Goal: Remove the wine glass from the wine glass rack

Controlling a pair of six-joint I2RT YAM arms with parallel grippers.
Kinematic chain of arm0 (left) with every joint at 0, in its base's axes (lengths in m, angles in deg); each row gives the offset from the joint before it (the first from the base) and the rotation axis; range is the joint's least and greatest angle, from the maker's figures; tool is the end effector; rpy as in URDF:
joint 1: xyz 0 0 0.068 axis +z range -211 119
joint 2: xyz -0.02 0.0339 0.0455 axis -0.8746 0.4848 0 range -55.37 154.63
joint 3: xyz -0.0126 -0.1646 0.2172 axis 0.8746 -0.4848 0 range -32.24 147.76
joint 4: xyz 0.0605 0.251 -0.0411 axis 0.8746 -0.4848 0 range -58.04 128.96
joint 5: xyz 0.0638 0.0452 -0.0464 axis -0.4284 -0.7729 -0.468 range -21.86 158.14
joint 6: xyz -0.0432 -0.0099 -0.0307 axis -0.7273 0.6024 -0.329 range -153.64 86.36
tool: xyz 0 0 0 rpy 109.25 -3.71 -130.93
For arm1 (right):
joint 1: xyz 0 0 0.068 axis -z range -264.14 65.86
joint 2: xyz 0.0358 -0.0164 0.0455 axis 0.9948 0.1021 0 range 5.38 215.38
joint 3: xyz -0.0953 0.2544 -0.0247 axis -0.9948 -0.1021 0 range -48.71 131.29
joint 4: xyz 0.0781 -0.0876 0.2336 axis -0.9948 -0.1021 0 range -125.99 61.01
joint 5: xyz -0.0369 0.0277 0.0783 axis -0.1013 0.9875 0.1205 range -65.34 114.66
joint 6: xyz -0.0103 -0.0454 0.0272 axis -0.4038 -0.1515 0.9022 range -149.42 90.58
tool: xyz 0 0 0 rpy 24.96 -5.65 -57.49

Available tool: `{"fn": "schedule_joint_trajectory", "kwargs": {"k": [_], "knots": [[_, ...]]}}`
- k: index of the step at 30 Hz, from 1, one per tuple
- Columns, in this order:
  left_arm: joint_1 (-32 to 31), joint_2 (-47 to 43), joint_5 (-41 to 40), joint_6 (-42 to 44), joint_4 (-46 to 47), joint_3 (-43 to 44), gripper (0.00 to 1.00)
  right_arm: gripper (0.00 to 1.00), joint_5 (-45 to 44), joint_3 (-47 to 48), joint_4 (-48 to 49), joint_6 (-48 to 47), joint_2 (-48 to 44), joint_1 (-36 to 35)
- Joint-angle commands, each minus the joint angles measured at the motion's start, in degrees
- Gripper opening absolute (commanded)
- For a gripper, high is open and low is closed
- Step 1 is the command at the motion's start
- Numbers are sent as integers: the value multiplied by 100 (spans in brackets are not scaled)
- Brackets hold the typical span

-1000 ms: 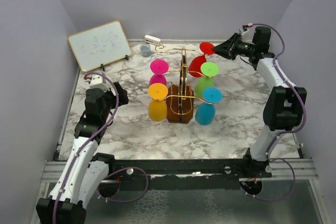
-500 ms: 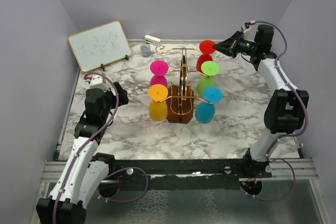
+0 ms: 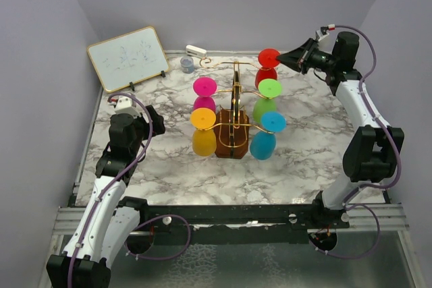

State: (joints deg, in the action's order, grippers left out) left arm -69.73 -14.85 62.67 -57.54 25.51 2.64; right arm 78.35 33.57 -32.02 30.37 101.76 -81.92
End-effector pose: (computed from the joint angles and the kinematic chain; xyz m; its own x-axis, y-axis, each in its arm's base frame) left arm 0.1708 -0.0228 0.2848 -0.3207 -0.3588 -0.8766 -0.0743 0.9322 -0.3544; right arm 0.3932 0.0134 0.3463 -0.7933 0.5428 -0.2758 -0.1213 0.3029 0.9453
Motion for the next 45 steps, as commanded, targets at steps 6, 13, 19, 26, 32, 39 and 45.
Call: {"fn": "schedule_joint_trajectory", "kwargs": {"k": [6,13,19,26,32,39,45], "knots": [[12,-36,-41,-63,61,81,89,1,16,-360,-19,-139,-320,-37],[12,-42,-14,-63,75,72,88,1,76,144,-209,-242,-20,-241],[12,-63,-34,-62,67,64,89,1,-24,675,-356,-316,408,-446],[12,-75,-24,-77,69,56,88,1,-421,1555,-304,-693,988,-577],[12,-64,-63,-74,75,55,88,1,-1008,2826,-420,-1601,1362,-1020],[12,-64,-89,-55,63,86,86,1,-2245,4163,-1538,-3738,1077,-2147],[20,-77,-196,-292,-591,659,78,1,-4182,2304,-868,-5787,-979,-3649]]}}
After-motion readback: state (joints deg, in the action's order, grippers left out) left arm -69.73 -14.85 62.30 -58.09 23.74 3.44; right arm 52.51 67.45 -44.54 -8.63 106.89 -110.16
